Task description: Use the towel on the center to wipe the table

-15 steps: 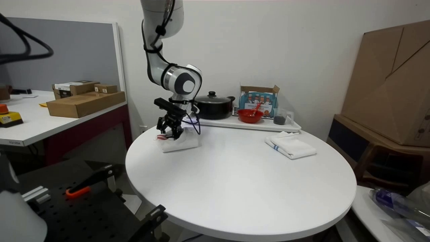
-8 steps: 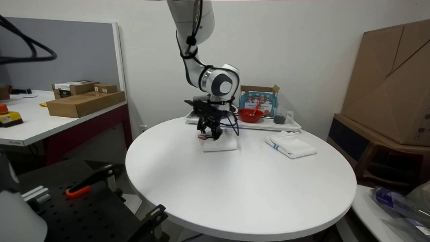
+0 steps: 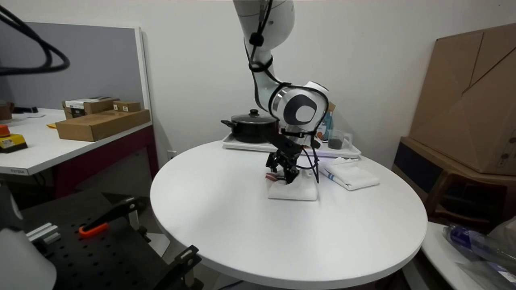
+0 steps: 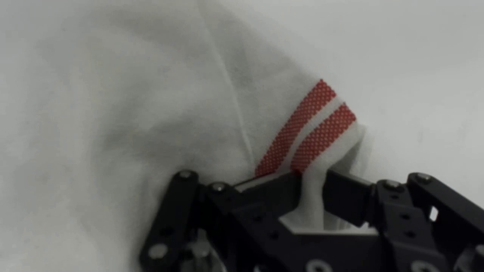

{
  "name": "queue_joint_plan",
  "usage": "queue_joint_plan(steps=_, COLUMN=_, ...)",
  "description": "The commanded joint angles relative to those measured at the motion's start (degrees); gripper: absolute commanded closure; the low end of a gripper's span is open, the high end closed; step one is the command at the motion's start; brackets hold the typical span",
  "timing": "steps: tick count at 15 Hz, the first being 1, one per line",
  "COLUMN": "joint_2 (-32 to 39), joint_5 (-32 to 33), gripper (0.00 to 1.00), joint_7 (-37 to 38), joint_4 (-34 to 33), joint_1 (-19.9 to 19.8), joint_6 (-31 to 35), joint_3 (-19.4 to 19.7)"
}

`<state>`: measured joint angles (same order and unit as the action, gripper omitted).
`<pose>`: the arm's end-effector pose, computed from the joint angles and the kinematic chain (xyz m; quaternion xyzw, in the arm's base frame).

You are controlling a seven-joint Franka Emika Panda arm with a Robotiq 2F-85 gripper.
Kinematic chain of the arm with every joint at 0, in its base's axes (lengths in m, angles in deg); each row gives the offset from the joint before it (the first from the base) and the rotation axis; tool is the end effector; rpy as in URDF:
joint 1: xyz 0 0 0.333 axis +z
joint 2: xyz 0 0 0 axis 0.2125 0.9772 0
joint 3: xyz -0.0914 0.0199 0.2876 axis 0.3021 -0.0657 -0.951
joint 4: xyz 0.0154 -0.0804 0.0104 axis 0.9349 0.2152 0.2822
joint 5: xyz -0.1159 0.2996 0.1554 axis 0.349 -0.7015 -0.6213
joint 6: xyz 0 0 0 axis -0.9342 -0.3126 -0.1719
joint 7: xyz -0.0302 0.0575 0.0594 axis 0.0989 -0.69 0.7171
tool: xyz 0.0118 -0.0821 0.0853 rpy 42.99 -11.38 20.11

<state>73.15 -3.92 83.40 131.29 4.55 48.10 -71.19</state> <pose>0.6305 -0.0263 0.0739 -0.9866 0.0799 0.0837 0.1152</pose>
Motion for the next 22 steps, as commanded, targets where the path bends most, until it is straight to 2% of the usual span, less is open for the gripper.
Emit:
queue_joint_plan(steps=1, joint_2=-4.26, joint_5=-1.55, gripper=0.94, joint_7=-0.88, joint_4=13.87, joint_1=-0.53, joint_6=4.95, joint_3=-0.39)
queue_joint_plan(steps=6, joint_2=-9.36, joint_5=-1.96, gripper=0.94, joint_7=-4.34, joint_4=24.45, joint_1=0.16, joint_6=0.58, joint_3=-4.47)
queue_joint_plan(steps=10, joint_2=-8.89, joint_5=-2.36, gripper=0.94, joint_7=-7.43, joint_4=28.07, joint_1=3.21, joint_6=-0.49, joint_3=-9.48)
queue_joint_plan(steps=12, joint_2=-7.02, joint_5=-1.74, gripper=0.94, joint_7=-6.5, joint_4=26.8, joint_1=6.71, joint_6=0.1, joint_3=-11.18)
queue_joint_plan(steps=13, joint_2=-5.31, joint_5=-0.61, gripper=0.94, joint_7=-4.81, joint_4=24.02, joint_1=9.5, joint_6=0.21, joint_3=-11.12)
queue_joint_plan(steps=16, joint_2=-3.48, joint_5=0.58, gripper=0.95, joint_7=-2.39, joint_4=17.34, joint_1=13.77, joint_6=-2.08, joint_3=-9.97)
queue_joint_plan(steps=18, joint_2=-3.03, joint_5=1.03, gripper=0.95, joint_7=-0.73, joint_4=13.26, joint_1=14.92, joint_6=-2.33, joint_3=-8.22)
queue_joint_plan(steps=22, joint_2=-2.24, joint_5=1.2, gripper=0.95, joint_7=0.58, joint_4=8.07, joint_1=14.13, joint_6=-1.9, joint_3=-4.87)
